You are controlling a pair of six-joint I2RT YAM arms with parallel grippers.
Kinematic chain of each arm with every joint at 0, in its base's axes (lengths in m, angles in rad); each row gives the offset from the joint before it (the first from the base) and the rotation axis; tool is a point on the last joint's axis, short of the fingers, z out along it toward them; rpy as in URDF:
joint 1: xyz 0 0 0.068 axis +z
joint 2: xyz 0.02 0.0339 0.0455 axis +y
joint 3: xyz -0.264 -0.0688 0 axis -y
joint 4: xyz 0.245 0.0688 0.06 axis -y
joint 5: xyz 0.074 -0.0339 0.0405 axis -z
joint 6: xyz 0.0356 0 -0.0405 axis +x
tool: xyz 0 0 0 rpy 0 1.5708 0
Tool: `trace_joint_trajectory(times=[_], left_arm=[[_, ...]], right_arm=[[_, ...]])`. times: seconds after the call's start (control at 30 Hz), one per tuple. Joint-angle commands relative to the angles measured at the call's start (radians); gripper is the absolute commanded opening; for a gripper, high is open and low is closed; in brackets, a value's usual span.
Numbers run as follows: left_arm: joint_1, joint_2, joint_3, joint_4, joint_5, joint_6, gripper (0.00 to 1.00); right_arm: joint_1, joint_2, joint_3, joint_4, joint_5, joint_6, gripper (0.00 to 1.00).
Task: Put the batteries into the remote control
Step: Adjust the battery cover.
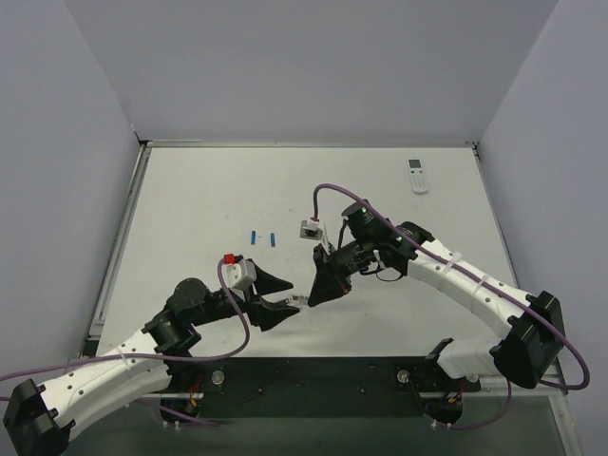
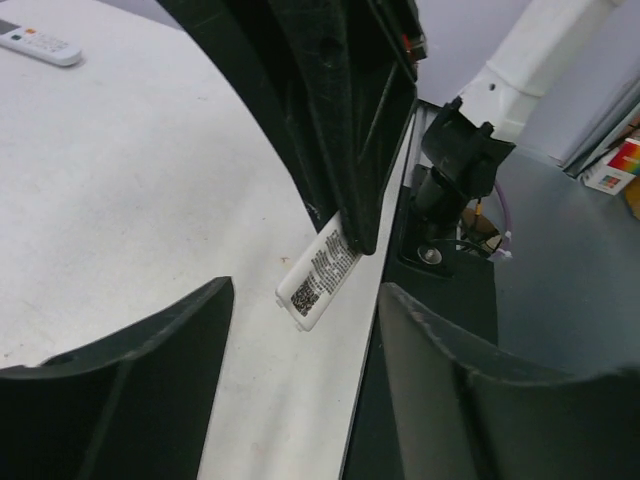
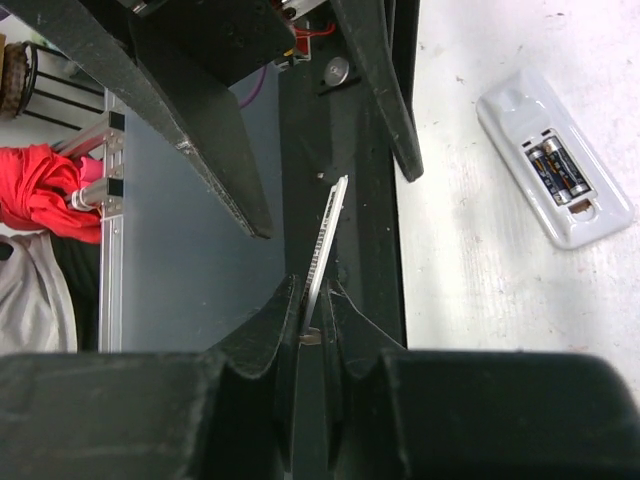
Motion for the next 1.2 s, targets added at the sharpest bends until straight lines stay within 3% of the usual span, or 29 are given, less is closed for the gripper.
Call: trace_joint_trajectory(times=[0.0,0.2,0.6,0.77,0.9,1.0,1.03,1.17], left_arm=[[-0.003,-0.007,0.022,0.091,0.136,0.070,0.65],[-0.002,0.057,0.045,0.107,0.183,-0.003,0.42],[0.024,0.080,-0.036,0.360,0.156,-0.324,0.27],[0.027,0.079,-0.020,0.350,0.147,-0.371,0.08],[0.026,0.083,-0.011,0.351,0.152,-0.404,0.00],[0.027,0.076,-0.009,0.347,0.120,-0.440,0.00],[0.027,0.068,-0.010,0.341,0.080,-0.451,0.00],[0.027,0.020,-0.027,0.264,-0.070,-0.535,0.00]], right_arm=[[0.019,-0.006,0.045,-0.036,-0.076,-0.072,0.00],[0.036,-0.028,0.036,-0.049,-0.085,-0.136,0.00],[0.040,-0.078,0.007,-0.050,-0.045,-0.240,0.00],[0.040,-0.077,0.008,-0.049,-0.039,-0.242,0.00],[0.040,-0.074,0.013,-0.047,-0.040,-0.245,0.01],[0.042,-0.086,0.013,-0.040,-0.016,-0.239,0.21],[0.040,-0.094,0.011,-0.036,0.021,-0.236,0.31],[0.043,-0.166,-0.032,0.032,0.166,-0.184,0.51]])
